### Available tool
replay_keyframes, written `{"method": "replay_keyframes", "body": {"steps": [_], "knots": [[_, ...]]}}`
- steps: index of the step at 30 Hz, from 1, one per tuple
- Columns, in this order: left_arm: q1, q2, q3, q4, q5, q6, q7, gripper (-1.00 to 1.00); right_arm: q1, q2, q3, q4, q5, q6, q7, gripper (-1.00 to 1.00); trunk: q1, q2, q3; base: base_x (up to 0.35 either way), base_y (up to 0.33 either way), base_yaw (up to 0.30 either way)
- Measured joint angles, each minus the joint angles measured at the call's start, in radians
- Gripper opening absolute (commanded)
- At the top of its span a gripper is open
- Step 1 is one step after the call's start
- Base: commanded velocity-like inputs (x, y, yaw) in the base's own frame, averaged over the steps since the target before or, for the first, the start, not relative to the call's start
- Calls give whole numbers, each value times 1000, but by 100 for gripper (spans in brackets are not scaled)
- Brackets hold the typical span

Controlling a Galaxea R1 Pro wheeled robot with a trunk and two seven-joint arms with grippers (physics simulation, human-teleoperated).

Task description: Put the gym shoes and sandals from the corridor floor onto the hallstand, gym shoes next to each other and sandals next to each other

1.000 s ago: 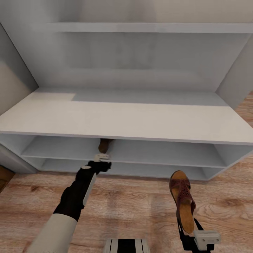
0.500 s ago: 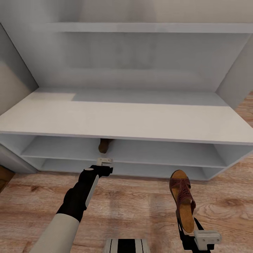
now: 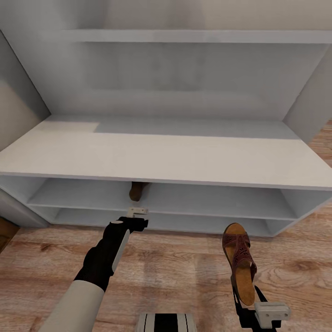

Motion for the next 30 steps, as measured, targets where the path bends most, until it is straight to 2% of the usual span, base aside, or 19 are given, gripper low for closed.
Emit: {"method": "replay_keyframes", "body": {"steps": [11,14,24,30], "knots": [[-1,0,0,-3,0,0,0,100,0,0,0,0,2,1,0,-100,0,0,0,0,0,0],[16,4,1,-16,0,5,-4,100,-4,1,-1,-2,3,16,-2,-100,0,0,0,-29,0,0],[72,9,1,-37,1,12,-8,100,-10,2,-3,-7,7,45,-6,-100,0,0,0,-223,0,0],[79,10,1,-39,1,13,-8,100,-10,3,-3,-7,8,48,-7,-100,0,0,0,-193,0,0]]}}
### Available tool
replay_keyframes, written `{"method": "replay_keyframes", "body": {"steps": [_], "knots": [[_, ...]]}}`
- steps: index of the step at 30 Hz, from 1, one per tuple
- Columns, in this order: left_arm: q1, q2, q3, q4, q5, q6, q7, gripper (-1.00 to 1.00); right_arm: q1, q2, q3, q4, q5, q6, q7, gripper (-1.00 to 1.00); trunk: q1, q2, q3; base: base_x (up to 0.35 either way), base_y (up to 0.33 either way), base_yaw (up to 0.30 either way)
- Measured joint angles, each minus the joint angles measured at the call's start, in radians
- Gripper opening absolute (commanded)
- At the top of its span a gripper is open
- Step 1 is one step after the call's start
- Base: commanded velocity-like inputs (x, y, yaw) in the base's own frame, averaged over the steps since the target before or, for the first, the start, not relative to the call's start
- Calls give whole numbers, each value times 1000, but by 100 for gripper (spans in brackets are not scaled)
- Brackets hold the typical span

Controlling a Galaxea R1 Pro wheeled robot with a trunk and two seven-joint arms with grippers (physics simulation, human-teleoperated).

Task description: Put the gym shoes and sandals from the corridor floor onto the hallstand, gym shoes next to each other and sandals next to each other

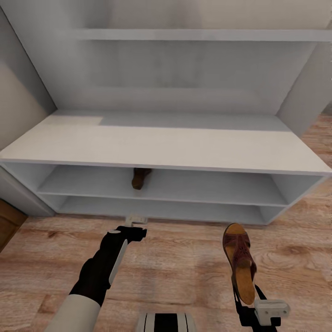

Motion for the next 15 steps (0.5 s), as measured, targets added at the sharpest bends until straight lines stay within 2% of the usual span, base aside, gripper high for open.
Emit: {"method": "replay_keyframes", "body": {"steps": [15], "knots": [[5,0,0,-1,0,1,0,100,0,0,1,0,1,1,1,-100,0,0,0,-47,0,0]]}}
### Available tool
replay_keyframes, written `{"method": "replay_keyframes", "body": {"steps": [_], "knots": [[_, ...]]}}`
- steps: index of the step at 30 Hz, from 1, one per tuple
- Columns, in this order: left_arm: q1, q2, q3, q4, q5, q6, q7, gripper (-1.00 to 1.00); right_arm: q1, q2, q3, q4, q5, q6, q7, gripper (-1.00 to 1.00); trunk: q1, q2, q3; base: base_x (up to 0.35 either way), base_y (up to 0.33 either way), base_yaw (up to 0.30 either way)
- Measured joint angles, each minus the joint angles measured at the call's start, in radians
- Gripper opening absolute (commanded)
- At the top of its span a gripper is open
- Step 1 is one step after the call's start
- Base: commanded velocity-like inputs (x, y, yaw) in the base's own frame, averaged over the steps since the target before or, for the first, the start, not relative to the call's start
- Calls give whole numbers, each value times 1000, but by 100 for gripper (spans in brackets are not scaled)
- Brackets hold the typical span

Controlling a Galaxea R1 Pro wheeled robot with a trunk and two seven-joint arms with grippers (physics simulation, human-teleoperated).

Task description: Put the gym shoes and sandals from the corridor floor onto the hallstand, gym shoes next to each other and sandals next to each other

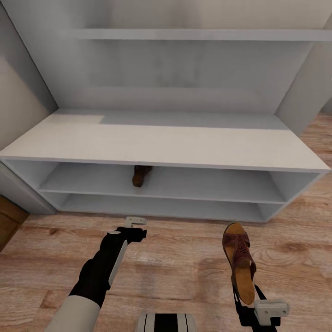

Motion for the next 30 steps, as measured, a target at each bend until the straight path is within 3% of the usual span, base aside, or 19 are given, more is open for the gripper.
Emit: {"method": "replay_keyframes", "body": {"steps": [24,30], "knots": [[13,1,-2,-4,-2,-2,0,100,0,0,0,0,0,1,0,-100,0,0,0,-114,0,0],[43,5,-5,-33,-4,-12,-2,100,0,0,0,0,0,1,0,-100,0,0,0,-29,0,0]]}}
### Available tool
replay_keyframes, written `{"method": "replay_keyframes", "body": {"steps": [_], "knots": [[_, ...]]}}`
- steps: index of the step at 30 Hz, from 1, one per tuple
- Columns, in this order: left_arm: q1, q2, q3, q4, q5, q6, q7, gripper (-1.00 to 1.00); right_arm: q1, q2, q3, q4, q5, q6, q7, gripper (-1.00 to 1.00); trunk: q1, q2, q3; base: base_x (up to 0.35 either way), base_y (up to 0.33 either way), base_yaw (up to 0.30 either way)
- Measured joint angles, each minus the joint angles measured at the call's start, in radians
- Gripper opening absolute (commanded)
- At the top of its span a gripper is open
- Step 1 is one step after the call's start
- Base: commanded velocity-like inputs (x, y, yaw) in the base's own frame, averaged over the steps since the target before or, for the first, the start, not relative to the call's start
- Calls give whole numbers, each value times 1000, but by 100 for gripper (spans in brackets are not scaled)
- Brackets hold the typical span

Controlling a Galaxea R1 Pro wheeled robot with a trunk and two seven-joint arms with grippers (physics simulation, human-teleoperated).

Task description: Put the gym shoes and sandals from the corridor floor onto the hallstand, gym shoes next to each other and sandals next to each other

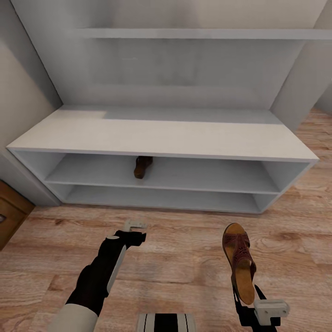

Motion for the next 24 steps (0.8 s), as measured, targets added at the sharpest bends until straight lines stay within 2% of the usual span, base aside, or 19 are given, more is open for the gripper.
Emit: {"method": "replay_keyframes", "body": {"steps": [3,6,7,9,10,12,13,16,17,19,20,22,23,24], "knots": [[25,8,-1,-31,-1,-16,-1,100,0,0,0,0,0,0,0,-100,0,0,0,-13,0,0],[80,39,-11,-96,-2,-72,-13,100,0,0,0,0,0,0,-1,-100,0,0,0,-8,0,0],[81,40,-11,-96,-2,-73,-13,100,0,0,0,0,0,0,-1,-100,0,0,0,-6,0,0],[123,75,-24,-145,-3,-117,-42,100,0,0,0,-1,0,1,-1,-100,0,0,0,-5,0,0],[124,75,-24,-146,-2,-117,-43,100,0,0,0,-1,0,1,-1,-100,0,0,0,-4,0,0],[162,118,-32,-189,-3,-158,-94,100,0,0,0,-2,0,2,-1,-100,0,0,0,-3,0,0],[163,119,-32,-190,-2,-158,-95,100,0,0,0,-2,0,2,-1,-100,0,0,0,-2,0,0],[207,186,-35,-231,0,-218,-186,100,0,0,1,-4,0,14,-1,-100,0,0,0,-2,0,0],[207,187,-35,-232,0,-219,-188,100,0,0,1,-4,0,14,-1,-100,0,0,0,-1,0,0],[231,225,-30,-246,1,-268,-236,100,0,0,1,-5,0,26,-1,-100,0,0,0,0,0,0],[232,226,-30,-246,1,-269,-237,100,0,0,1,-5,1,26,-1,-100,0,0,0,0,0,0],[259,253,-19,-254,2,-324,-269,100,0,0,1,-5,0,36,-1,-100,0,0,0,0,0,0],[259,253,-18,-254,2,-325,-270,100,0,0,1,-5,1,36,-1,-100,0,0,0,0,0,0],[274,263,-10,-257,2,-353,-281,100,0,0,1,-5,1,40,-1,-100,0,0,0,0,0,0]]}}
